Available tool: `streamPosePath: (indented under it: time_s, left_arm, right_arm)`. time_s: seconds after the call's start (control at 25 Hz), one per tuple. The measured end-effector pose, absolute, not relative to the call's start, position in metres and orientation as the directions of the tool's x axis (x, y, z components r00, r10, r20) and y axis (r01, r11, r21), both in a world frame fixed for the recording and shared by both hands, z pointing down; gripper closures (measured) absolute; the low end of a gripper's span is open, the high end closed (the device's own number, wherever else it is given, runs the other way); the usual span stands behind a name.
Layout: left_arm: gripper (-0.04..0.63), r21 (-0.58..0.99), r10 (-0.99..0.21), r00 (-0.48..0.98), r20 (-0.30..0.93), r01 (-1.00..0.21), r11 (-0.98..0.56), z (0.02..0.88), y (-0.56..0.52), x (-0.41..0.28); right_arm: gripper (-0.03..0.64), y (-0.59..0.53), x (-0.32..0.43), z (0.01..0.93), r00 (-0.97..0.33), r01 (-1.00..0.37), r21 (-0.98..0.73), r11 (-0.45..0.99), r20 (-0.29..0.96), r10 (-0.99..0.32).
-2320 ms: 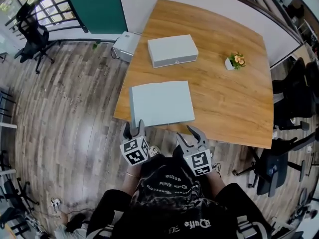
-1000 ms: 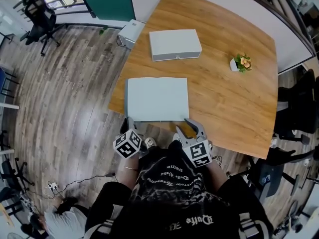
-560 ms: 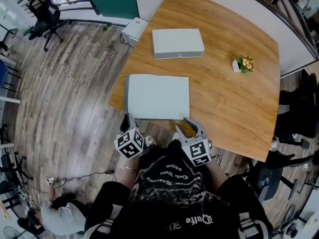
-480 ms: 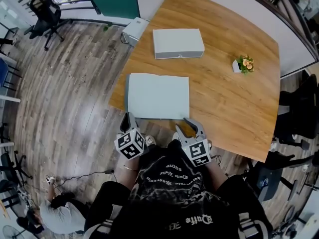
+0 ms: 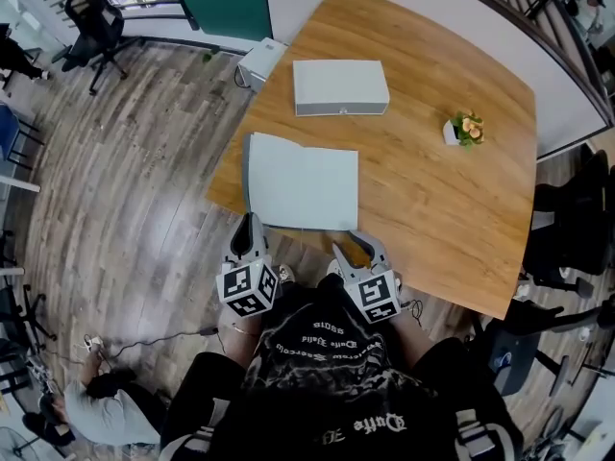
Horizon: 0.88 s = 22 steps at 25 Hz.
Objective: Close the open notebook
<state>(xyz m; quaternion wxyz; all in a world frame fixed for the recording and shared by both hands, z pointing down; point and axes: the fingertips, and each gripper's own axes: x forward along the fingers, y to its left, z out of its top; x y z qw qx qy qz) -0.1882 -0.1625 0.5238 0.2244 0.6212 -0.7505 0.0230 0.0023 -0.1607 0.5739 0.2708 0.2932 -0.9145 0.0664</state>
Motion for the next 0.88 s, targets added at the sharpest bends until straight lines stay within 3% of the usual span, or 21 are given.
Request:
streamPosePath:
  time_s: [0.88]
  left_arm:
    - [0.549,0.214,-0.951,0.151,0.270,-0.972,-0.094,0.486,-0.172,-0.111]
  right_arm:
    - [0.491,-0.162,0.024,0.573,-0.672,-0.603,0.014,0.797,0.528,-0.518]
